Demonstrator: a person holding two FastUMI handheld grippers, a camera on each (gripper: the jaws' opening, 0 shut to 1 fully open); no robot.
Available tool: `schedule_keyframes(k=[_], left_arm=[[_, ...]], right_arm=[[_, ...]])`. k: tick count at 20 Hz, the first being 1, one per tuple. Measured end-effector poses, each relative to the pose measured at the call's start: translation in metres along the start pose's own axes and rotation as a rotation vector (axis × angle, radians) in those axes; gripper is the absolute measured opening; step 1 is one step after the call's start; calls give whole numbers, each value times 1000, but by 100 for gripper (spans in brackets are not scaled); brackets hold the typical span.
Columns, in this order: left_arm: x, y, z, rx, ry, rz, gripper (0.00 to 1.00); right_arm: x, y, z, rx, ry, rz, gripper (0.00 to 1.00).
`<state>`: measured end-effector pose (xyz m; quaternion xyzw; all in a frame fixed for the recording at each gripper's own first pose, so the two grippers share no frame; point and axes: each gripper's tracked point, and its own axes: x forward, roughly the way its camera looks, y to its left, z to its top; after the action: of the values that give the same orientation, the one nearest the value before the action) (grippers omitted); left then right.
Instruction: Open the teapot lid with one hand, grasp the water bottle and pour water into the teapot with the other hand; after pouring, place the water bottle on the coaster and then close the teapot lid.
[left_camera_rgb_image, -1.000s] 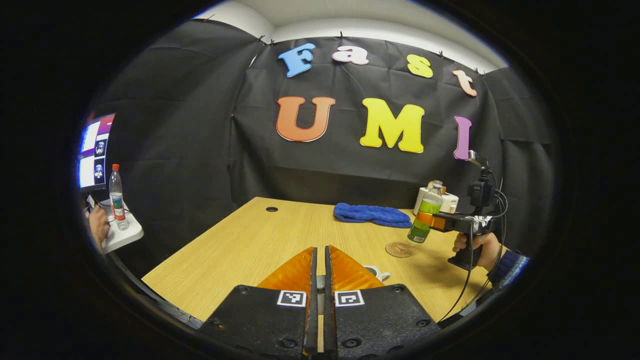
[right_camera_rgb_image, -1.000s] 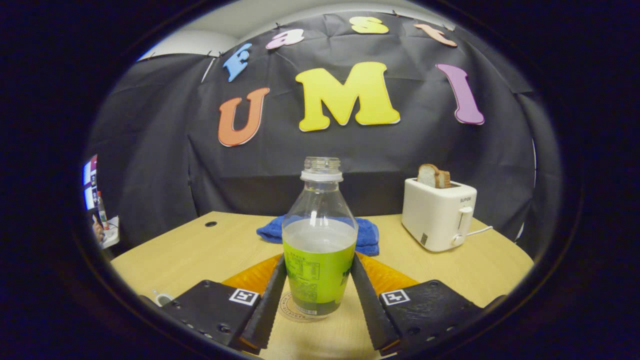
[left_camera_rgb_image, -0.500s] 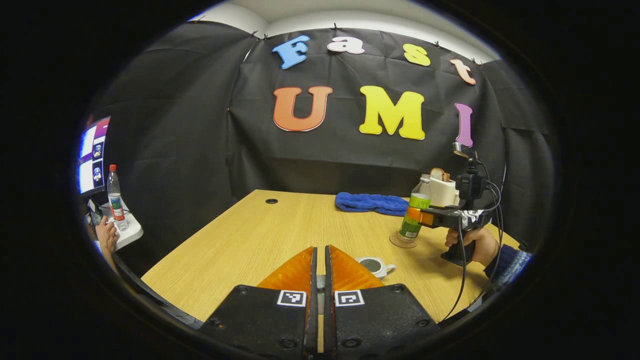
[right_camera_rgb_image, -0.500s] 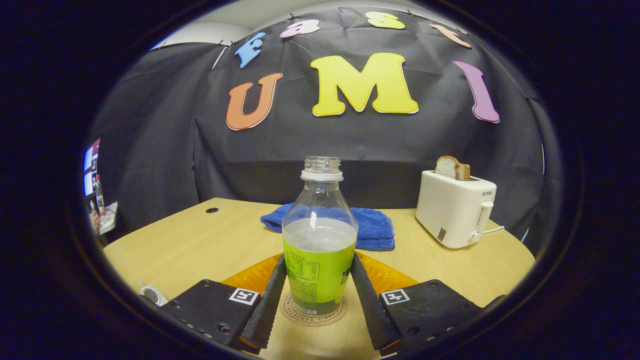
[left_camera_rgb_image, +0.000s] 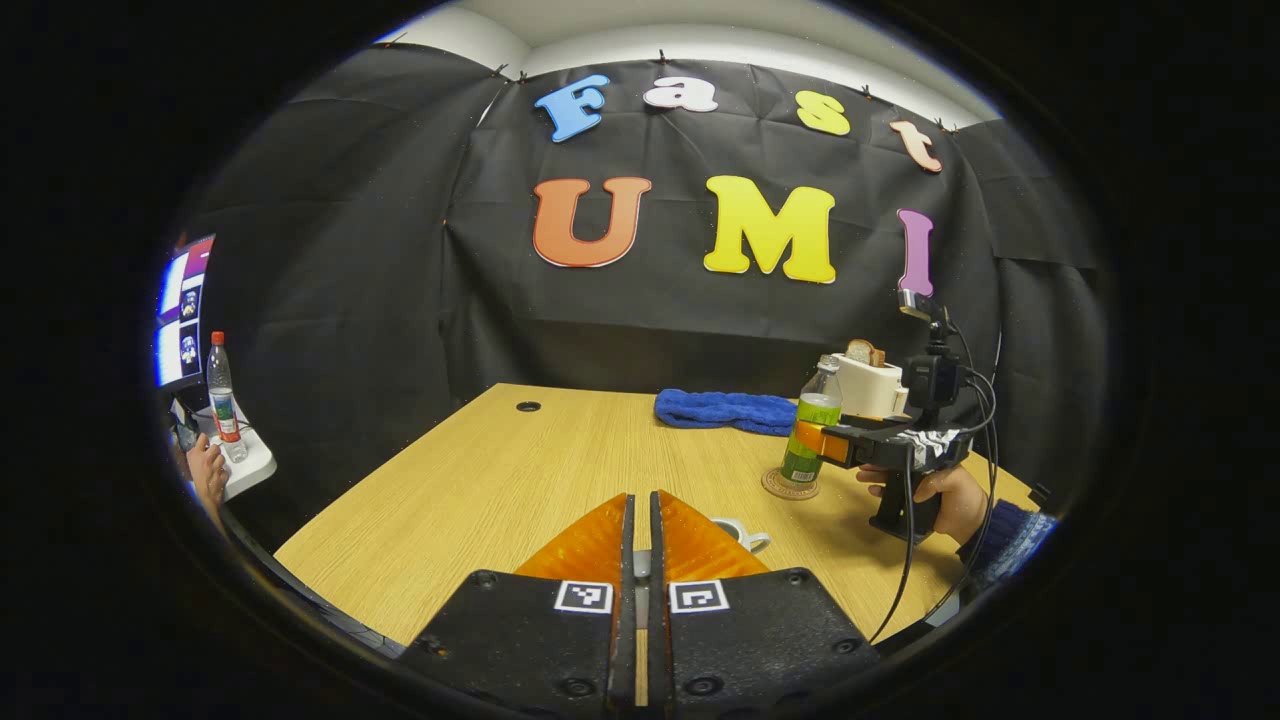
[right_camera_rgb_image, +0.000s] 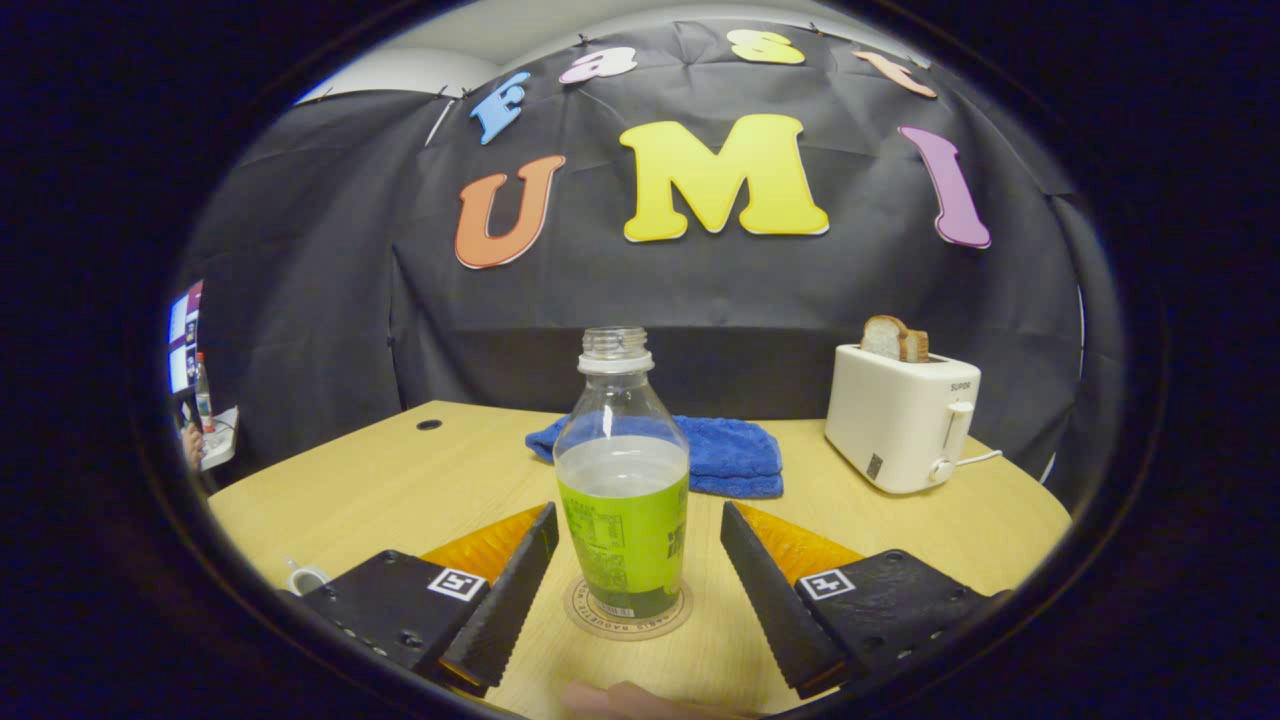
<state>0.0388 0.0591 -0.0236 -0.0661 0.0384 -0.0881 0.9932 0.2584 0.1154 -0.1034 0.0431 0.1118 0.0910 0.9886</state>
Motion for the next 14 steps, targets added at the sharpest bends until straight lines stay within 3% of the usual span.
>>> schedule_keyframes(k=[3, 9, 14], left_arm=[[4, -6, -1, 9, 3, 10, 7], [23, -35, 2, 7, -40, -63, 7], [51, -55, 0, -25, -74, -116, 7]], right_arm=[[-25, -6, -1, -27, -28, -10, 98], [-98, -27, -15, -124, -60, -19, 97], [-150, -71, -29, -145, -62, -87, 95]])
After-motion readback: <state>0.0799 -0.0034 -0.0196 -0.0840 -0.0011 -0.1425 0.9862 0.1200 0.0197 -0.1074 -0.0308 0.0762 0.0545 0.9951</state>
